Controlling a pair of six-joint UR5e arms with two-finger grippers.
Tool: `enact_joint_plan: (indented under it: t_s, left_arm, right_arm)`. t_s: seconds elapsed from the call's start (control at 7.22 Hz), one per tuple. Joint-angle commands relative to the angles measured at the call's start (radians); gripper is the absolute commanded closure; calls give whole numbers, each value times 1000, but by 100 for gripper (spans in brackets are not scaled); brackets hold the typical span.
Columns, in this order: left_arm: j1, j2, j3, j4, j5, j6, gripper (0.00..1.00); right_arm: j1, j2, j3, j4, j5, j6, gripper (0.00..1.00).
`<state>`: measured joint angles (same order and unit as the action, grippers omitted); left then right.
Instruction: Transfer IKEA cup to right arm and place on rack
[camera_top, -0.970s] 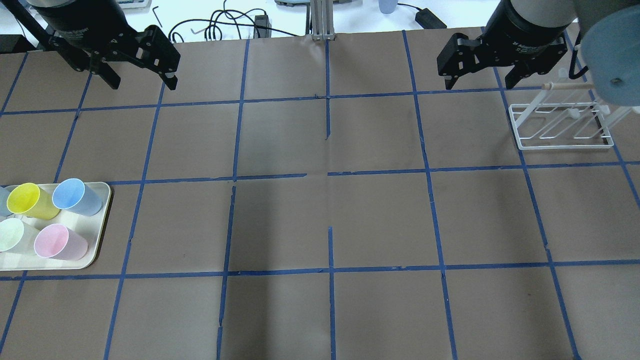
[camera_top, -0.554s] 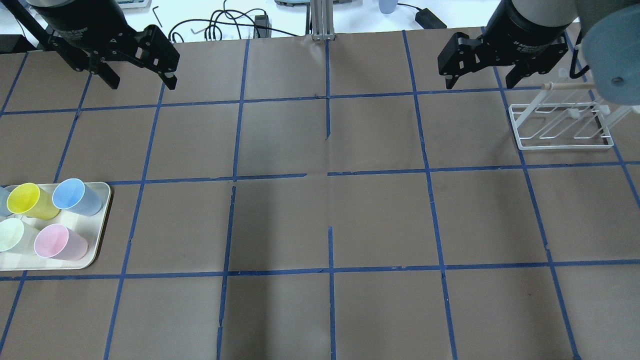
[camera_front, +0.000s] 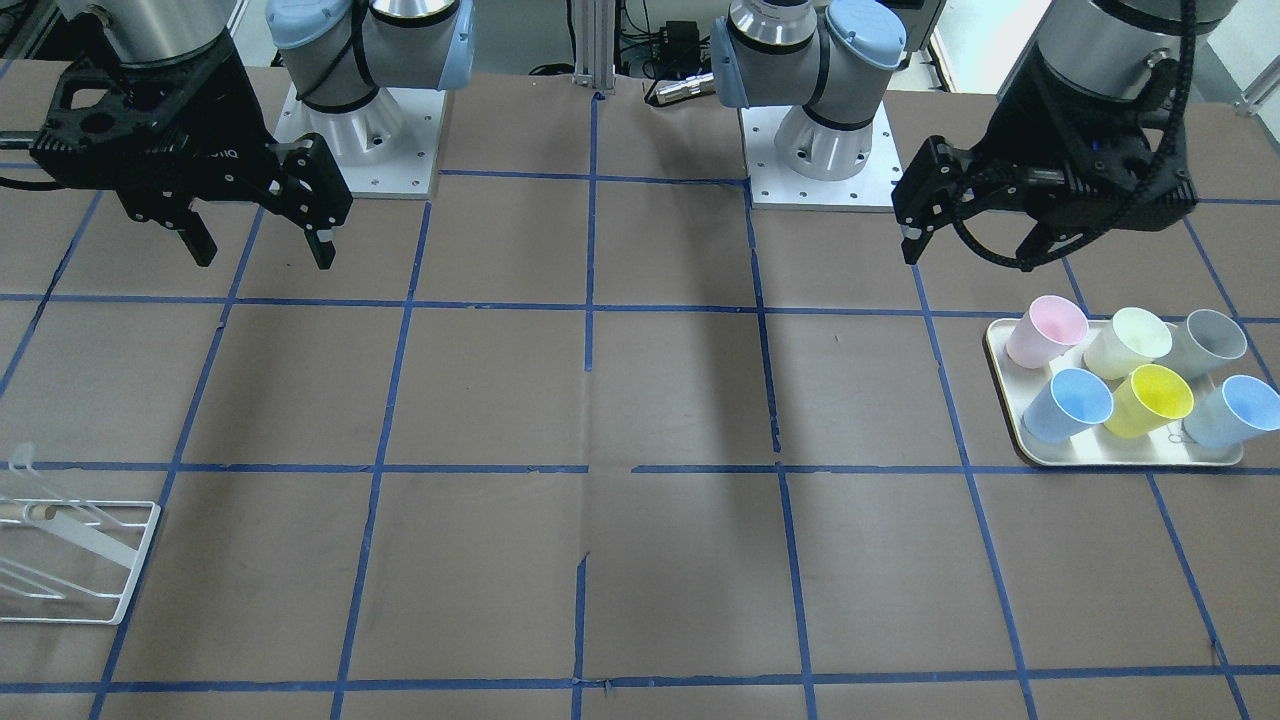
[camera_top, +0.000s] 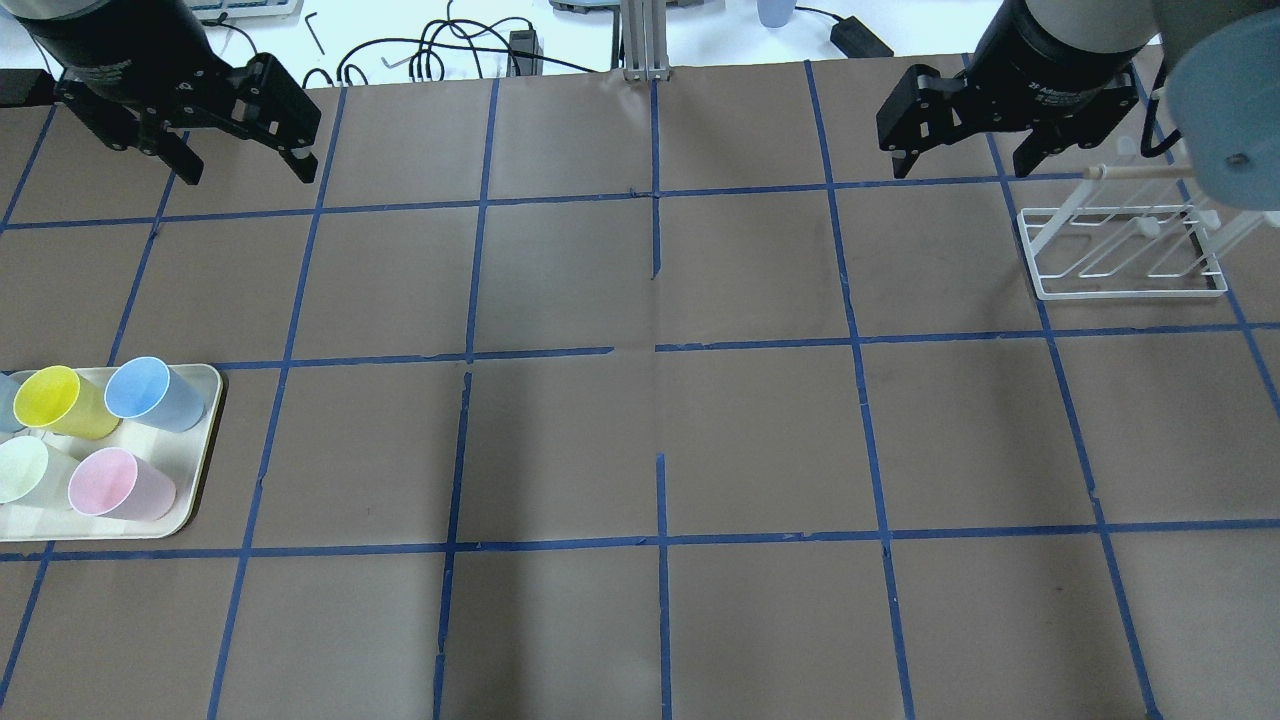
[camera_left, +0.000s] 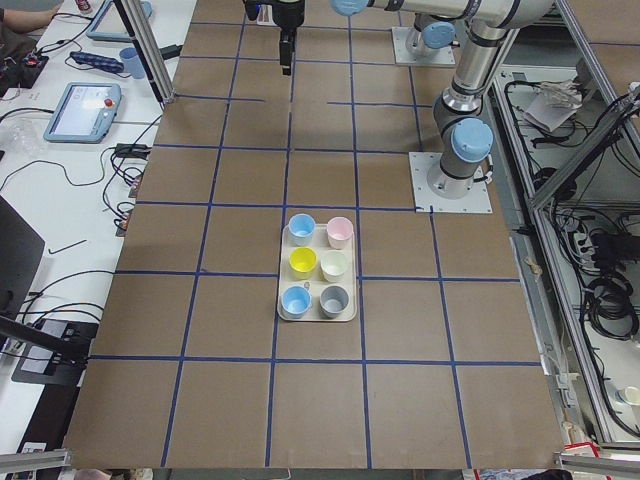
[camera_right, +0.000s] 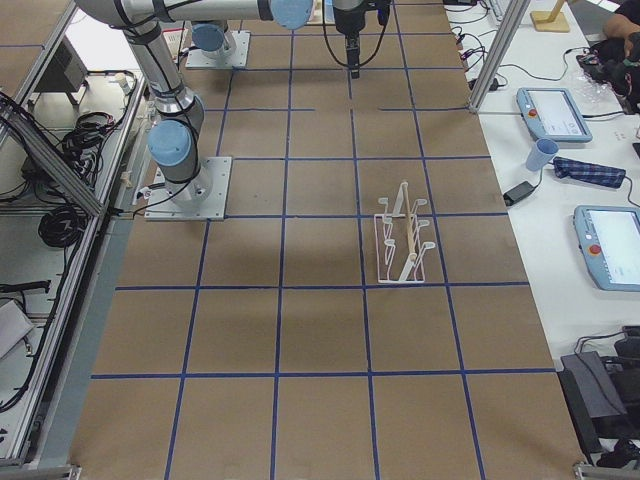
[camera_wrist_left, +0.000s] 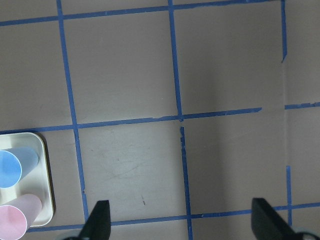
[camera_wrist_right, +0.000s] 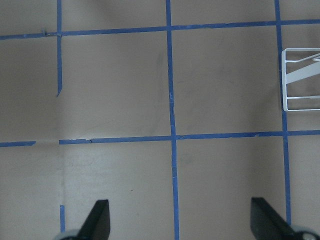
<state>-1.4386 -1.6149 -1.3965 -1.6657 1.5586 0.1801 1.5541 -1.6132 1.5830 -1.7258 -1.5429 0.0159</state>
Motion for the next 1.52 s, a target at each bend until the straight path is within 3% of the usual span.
enact_joint_plan:
  t_s: [0.0,0.28,0.42,0.69,1.39]
  left_arm:
    - [98,-3,-9,0,1,165,0]
    - [263,-49,-27,29,-3,458,0]
    - [326,-86,-50,106,-3,573,0]
    - [419,-147,-99,182,6,741,0]
    - [667,-370,-101,441,-6,1066,0]
  right_arm:
    - [0,1,0,2,0,-1,0]
    - [4,1,5,0,-5,-1,0]
    - [1,7,-1,-4,3,-1,0]
    - [1,4,3,-5,0,-1,0]
    - [0,3,5,-5,-2,1,0]
